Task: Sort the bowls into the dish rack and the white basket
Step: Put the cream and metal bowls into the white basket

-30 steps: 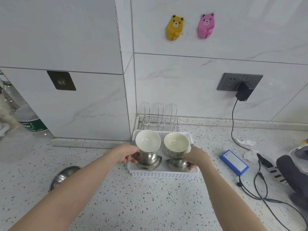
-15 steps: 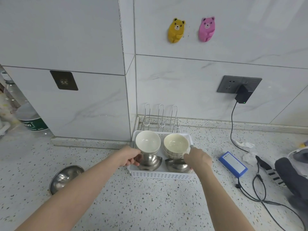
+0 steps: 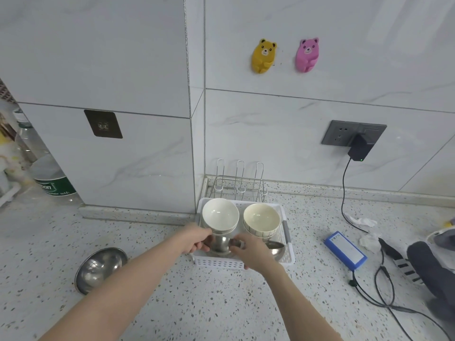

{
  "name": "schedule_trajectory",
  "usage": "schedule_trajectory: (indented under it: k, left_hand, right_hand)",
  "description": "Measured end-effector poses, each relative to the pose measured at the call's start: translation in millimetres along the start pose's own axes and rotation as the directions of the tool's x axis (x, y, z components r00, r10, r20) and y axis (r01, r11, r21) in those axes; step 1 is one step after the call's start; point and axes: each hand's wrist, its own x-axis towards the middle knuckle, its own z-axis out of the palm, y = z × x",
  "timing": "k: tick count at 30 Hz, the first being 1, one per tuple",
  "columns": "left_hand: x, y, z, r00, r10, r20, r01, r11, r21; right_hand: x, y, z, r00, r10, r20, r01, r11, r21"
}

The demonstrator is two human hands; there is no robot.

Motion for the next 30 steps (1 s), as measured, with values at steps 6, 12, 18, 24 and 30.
schedule_trajectory:
  k: [6, 12, 18, 24, 30]
  left_hand:
    - [5.0, -11.0, 7.8, 0.991, 0.087, -0.097, -0.091, 0.995, -0.044]
    - [0.6, -22.2, 7.5, 0.944, 0.214, -0.250, -0.179, 0.972, 0.154]
    - [-19.9, -35.6, -23.1, 0.950, 0.230, -0.209, -0.224, 0.973, 0.052]
    - [-34.7, -90.1, -95.7, 0.927, 0.185, -0.328, -0.242, 0.960, -0.142]
    - [-29.3, -167.4, -154.5, 0.808, 0.092, -0.582, -0.205, 0.970, -0.130]
  right_hand:
    - [-1.9, -5.4, 10.0, 0.999, 0.029, -0.043, -0.030, 0.999, -0.025]
    - [-5.3, -15.6, 12.5, 0.999, 0.047, -0.017, -0.047, 0.998, -0.043]
    - [-14.9, -27.6, 10.5, 0.992, 0.046, -0.118, -0.050, 0.998, -0.031]
    - [-25.4, -64.8, 23.5, 0.970, -0.022, -0.244, 0.045, 0.995, 0.092]
    - [-20.5, -106.2, 91.0, 0.998, -0.067, -0.001, 0.066, 0.986, 0.154]
